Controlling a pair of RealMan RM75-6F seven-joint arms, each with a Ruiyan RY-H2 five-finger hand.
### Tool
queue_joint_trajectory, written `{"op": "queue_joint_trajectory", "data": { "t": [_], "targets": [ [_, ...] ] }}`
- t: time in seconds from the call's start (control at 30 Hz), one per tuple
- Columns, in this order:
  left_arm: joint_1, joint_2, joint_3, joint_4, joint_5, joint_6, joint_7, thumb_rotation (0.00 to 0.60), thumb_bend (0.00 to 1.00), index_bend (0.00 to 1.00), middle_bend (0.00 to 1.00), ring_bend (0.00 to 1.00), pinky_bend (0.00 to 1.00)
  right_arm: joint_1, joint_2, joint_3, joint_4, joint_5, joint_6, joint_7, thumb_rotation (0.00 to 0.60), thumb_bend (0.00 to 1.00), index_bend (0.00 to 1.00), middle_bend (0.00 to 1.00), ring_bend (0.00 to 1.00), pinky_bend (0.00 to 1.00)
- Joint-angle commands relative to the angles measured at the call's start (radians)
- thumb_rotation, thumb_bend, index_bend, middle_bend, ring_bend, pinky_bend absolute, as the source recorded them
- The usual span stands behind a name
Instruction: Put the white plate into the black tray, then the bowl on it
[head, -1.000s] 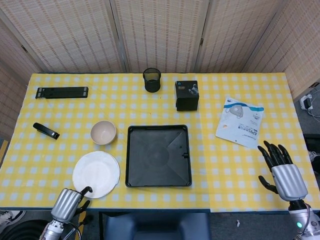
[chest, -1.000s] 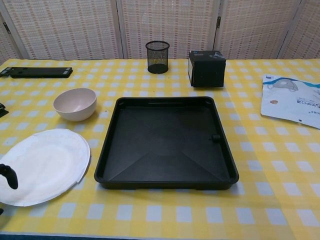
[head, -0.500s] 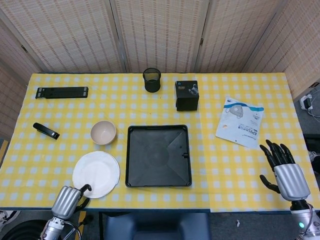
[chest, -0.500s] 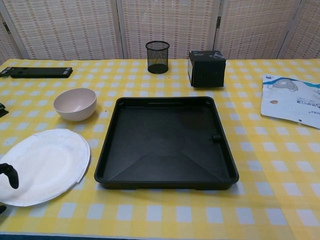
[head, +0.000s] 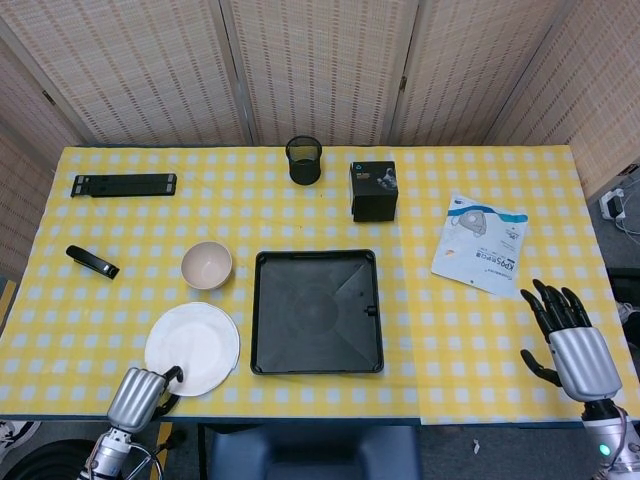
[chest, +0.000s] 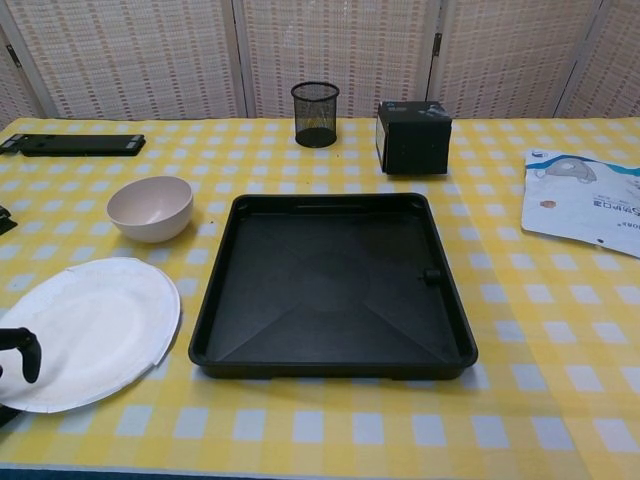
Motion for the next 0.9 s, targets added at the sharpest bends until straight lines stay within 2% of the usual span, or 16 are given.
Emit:
{"op": "queue_joint_trajectory", "data": {
  "t": [0.03,0.5,0.9],
  "targets": [
    [-0.004,-0.016,-0.003,0.036,0.004,0.01,0.007,0.6,0.42,0.56,1.0,1.0,1.0,0.001,0.0,0.001,-0.001,0.005,-0.004,-0.002,0.6,0.31,0.0,0.0,0.0,0.0],
    [-0.008,-0.047,0.005,0.108,0.026,0.071,-0.028,0.6,0.46,0.62,1.0,1.0,1.0,-0.002,0.003,0.001,0.001,0.0,0.004,0.007,0.6,0.31,0.0,0.0,0.0,0.0],
    [0.021,0.002,-0.041,0.107,0.007,0.206,-0.032,0.6,0.47,0.62,1.0,1.0,1.0,0.001,0.004,0.003,0.002,0.008,-0.004,0.01,0.6,0.31,0.0,0.0,0.0,0.0]
  ]
}}
